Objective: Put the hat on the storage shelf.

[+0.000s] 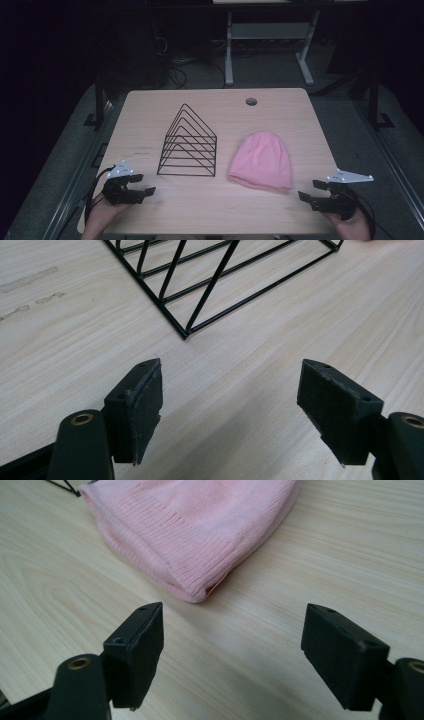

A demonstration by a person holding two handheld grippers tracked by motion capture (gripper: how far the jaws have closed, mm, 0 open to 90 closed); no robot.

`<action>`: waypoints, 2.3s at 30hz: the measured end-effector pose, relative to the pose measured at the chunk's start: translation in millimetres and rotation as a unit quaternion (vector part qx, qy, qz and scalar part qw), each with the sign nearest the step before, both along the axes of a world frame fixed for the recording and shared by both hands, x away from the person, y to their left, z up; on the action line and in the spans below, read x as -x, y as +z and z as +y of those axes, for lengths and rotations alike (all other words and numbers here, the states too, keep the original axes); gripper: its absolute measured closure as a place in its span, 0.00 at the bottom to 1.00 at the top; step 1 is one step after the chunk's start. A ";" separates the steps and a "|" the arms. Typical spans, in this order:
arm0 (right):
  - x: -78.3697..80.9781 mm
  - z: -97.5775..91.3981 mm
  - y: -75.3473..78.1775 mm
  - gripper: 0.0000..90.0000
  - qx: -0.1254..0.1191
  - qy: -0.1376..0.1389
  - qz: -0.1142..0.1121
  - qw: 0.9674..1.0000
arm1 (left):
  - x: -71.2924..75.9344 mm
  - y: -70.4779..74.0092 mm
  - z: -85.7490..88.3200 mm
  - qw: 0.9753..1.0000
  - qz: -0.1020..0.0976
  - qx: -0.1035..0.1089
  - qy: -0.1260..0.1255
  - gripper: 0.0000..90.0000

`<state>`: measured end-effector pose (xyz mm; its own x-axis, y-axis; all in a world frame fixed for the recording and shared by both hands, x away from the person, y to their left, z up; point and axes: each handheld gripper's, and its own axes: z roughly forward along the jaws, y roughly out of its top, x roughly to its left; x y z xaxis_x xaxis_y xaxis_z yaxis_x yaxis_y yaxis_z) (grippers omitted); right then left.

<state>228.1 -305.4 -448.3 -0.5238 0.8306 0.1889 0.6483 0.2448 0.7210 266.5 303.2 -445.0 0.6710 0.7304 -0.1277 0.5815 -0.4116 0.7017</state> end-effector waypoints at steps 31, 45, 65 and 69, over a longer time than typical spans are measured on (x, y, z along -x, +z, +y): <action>-66.2 22.3 40.5 0.21 0.022 0.046 0.037 0.998 | -0.2 -2.7 13.3 1.000 -0.006 0.015 0.006 0.29; -106.7 39.4 46.5 0.20 0.035 0.057 0.055 0.996 | -1.7 -5.4 11.9 1.000 -0.001 0.009 0.009 0.29; -169.5 54.0 53.1 0.20 0.059 0.061 0.091 0.992 | -3.2 -6.8 12.8 1.000 0.004 0.003 0.002 0.29; -182.1 56.5 49.8 0.21 0.063 0.059 0.102 0.991 | -3.4 -6.8 13.0 1.000 0.004 0.006 0.007 0.29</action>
<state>410.2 -248.9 -398.5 -0.5805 0.7892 0.2006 0.7390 0.4071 0.5369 269.9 316.2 -451.8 0.6595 0.7382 -0.1421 0.5927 -0.3944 0.7023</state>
